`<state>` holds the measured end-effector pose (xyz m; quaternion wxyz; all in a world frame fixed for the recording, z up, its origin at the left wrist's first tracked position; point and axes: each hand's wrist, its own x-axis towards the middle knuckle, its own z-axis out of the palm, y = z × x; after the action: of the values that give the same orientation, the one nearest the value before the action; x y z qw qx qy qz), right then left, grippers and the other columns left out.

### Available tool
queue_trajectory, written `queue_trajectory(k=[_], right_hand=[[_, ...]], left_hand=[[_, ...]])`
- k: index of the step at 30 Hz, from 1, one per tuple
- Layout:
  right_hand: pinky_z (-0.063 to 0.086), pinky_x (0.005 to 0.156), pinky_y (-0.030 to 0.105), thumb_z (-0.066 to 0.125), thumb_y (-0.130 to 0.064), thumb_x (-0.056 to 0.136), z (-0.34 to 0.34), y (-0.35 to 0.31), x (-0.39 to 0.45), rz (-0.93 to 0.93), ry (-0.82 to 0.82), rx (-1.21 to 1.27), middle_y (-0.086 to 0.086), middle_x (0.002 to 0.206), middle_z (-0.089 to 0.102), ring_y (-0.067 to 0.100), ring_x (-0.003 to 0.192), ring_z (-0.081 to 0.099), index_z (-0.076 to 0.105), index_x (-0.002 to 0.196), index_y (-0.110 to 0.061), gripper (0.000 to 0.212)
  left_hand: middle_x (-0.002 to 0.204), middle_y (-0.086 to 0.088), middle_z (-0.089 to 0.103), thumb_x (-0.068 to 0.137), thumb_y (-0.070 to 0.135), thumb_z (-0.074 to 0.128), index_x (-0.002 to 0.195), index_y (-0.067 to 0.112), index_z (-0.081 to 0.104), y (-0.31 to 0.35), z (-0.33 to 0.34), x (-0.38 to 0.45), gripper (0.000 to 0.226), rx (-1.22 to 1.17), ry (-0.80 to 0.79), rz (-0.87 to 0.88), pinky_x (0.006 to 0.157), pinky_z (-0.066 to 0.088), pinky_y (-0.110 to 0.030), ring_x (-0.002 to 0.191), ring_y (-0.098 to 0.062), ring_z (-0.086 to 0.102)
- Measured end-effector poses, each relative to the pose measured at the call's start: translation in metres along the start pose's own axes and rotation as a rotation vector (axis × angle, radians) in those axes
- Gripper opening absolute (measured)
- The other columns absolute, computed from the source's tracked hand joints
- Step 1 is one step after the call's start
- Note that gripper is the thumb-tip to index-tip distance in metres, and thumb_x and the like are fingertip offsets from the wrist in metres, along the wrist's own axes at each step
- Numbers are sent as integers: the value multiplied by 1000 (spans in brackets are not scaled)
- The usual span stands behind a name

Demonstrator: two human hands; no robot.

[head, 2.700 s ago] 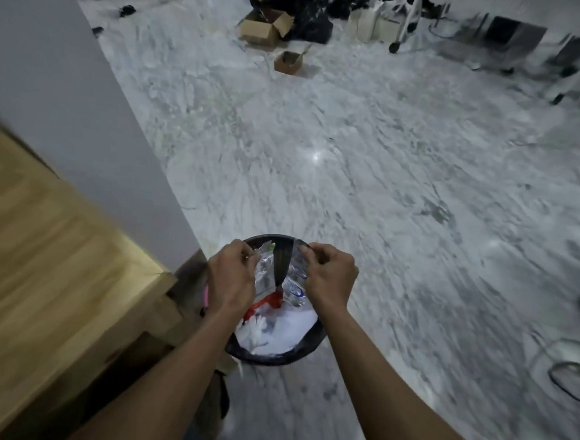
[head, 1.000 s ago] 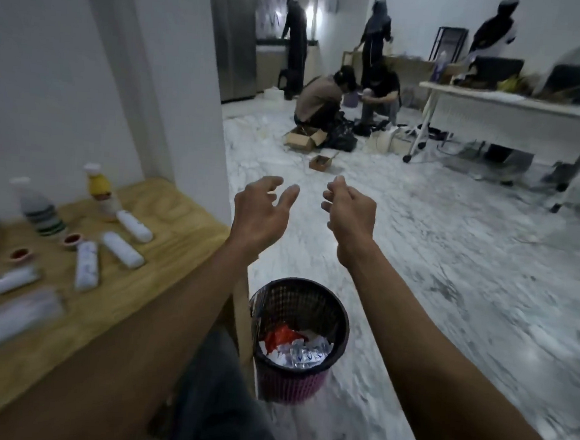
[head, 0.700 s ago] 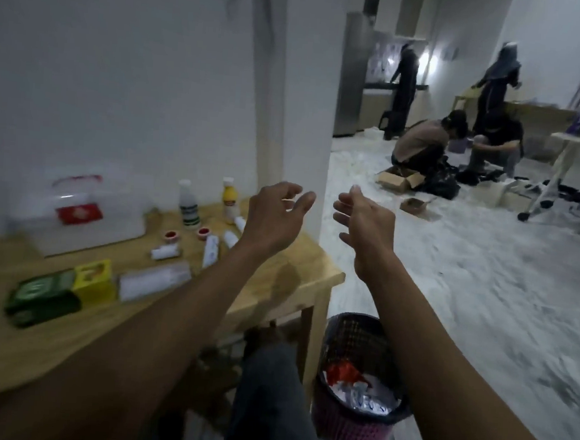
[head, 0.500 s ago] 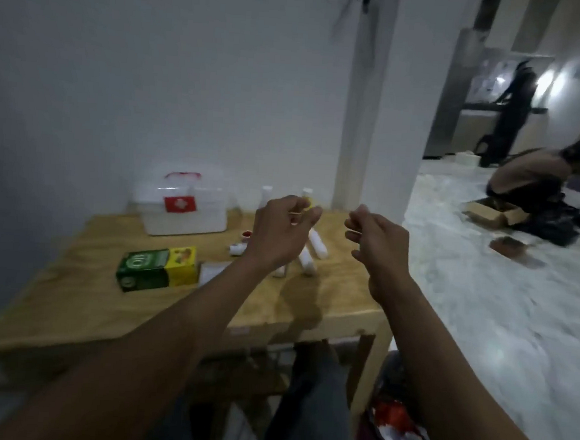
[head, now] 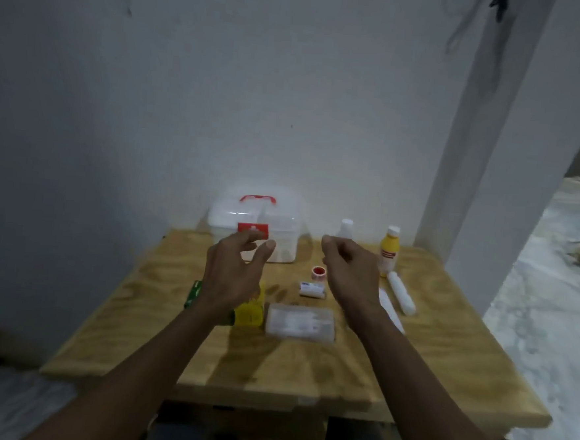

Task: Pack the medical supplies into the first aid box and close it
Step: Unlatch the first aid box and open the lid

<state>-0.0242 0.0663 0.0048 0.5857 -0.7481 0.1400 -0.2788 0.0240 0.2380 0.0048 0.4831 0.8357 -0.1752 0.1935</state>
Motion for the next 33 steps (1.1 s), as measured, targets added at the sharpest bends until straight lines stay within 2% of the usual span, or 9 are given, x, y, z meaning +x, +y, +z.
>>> queue_trajectory(k=[2,5,6,8,10,12,18,25,33], right_hand=[[56,82,37,59,-39,93,20,1,13,10,-5,23,-11,88,72,9,84,67,74,100,-23,23],[46,75,16,57,-37,96,47,3,31,-3,-13,3,-5,108,71,5,90,61,69,119,-17,33],[44,77,14,57,-37,96,54,5,39,-6,-12,-6,-3,117,69,5,96,59,65,125,-16,37],[45,88,22,56,-40,96,70,9,53,7,-14,-12,-1,132,62,10,110,58,60,132,-18,42],[47,98,33,56,-43,96,84,13,67,27,-1,-24,-1,140,56,16,120,55,56,136,-22,45],[45,105,39,56,-45,95,97,15,79,30,18,-36,-2,145,50,19,128,50,52,138,-26,47],[38,112,41,50,-49,97,120,23,109,40,21,-60,-5,153,40,20,138,40,45,143,-33,49],[35,106,31,48,-45,99,128,26,109,48,11,-63,-4,152,42,19,138,40,47,142,-30,46],[30,99,22,52,-41,98,112,20,80,46,11,-38,-5,151,43,15,139,39,48,141,-29,45]], left_hand=[[113,4,70,91,41,62,116,19,69,-18,-3,18,33,-5,29,-11,86,56,-40,103,-6,62],[120,-2,66,91,38,64,117,16,67,-42,-4,46,34,24,79,-17,95,50,-35,111,-15,58],[124,-5,65,91,35,64,117,15,67,-48,-4,55,34,42,96,-7,97,46,-33,116,-18,57],[130,-9,61,91,33,64,118,14,66,-59,-2,73,33,75,125,13,103,41,-35,124,-23,52],[137,-10,56,92,35,63,122,17,65,-70,-1,89,35,99,143,-9,106,37,-38,129,-25,47],[143,-9,50,92,38,61,126,19,63,-81,1,103,39,100,140,-56,107,32,-37,134,-24,42],[157,-4,31,94,52,48,142,27,46,-103,8,130,53,43,4,-211,115,26,-44,144,-24,27],[154,-2,37,95,51,49,142,29,46,-111,7,126,52,-38,-4,-221,112,35,-49,142,-24,33],[155,1,37,93,52,51,141,31,47,-104,-4,101,52,-65,-18,-203,112,35,-49,143,-21,32]])
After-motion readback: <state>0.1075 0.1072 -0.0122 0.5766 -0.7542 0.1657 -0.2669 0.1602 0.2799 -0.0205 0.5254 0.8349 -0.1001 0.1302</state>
